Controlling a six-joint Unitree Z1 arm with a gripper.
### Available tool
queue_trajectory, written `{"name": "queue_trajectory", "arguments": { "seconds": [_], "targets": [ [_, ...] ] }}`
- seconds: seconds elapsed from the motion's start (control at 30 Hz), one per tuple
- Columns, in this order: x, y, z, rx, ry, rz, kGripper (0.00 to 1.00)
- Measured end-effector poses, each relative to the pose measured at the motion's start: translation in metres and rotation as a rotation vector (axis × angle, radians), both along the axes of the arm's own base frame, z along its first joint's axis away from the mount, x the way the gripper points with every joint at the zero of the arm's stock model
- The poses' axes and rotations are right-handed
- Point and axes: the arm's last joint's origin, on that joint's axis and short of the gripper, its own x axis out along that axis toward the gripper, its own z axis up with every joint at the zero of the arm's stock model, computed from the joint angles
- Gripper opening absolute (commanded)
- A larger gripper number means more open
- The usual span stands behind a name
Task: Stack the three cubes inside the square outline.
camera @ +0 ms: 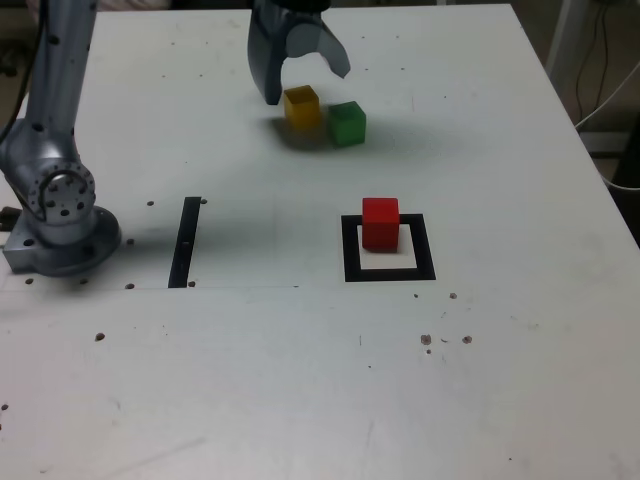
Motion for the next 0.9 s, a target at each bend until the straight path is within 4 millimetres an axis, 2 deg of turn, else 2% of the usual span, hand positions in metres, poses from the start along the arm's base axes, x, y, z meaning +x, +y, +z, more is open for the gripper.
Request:
{"name": "queue_trajectory", "arguments": {
  "seconds": [0.33,0.63,0.77,0.9],
  "targets": [
    [0.007,0.008,-0.033,-0.027,0.034,0.005,0.9],
    [0.005,0.007,-0.036,-0.05,0.044,0.01,0.79],
    [0.004,0.007,-0.04,-0.047,0.035,0.013,0.73],
    [0.0,0.006,-0.047,-0.017,-0.002,0.046,0.6]
  ]
}}
